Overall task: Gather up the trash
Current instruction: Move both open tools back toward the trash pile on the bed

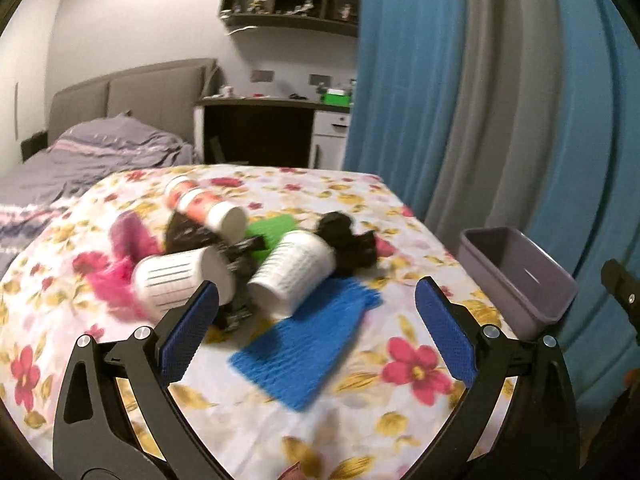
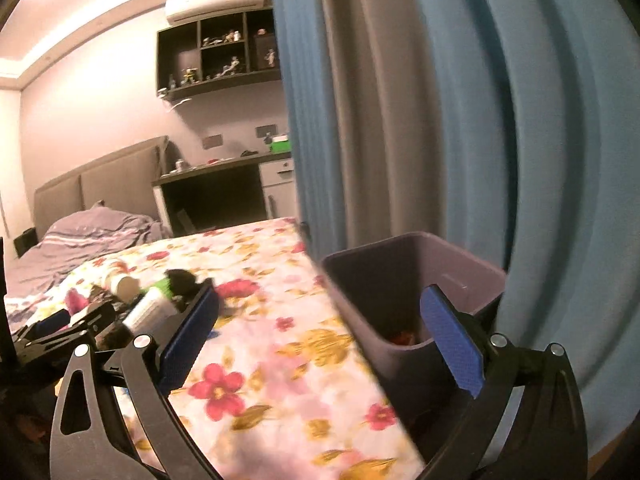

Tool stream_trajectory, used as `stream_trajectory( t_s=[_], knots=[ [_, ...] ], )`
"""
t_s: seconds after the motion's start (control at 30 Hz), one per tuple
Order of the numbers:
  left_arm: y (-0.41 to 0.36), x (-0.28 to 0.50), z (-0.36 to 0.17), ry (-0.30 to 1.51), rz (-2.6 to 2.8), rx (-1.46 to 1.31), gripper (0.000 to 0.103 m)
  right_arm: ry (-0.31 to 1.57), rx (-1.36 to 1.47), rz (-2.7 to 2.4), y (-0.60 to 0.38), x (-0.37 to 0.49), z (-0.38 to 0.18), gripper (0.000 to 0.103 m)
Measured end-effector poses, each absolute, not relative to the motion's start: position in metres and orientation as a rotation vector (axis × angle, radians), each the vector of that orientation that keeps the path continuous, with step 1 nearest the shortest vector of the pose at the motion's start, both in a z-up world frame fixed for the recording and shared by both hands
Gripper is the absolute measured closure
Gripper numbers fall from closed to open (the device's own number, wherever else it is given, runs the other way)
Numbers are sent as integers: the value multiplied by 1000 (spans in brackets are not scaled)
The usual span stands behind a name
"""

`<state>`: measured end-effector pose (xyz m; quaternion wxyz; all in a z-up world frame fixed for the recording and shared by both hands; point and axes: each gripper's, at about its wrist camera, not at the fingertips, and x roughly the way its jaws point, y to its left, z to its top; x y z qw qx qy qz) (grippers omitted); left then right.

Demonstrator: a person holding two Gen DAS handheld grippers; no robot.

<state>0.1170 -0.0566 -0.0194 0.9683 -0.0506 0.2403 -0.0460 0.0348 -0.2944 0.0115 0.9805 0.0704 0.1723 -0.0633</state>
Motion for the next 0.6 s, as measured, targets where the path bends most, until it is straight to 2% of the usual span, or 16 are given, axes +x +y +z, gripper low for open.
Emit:
stream_trajectory(
  t_s=[0.4,0.6],
  knots=[
    [34,91,-31,467,63,-179,6,453,97,28,-215,56,-11,6],
    [70,78,-30,441,126,-204,6,584,83,122,-169,82,-38,12]
  ],
)
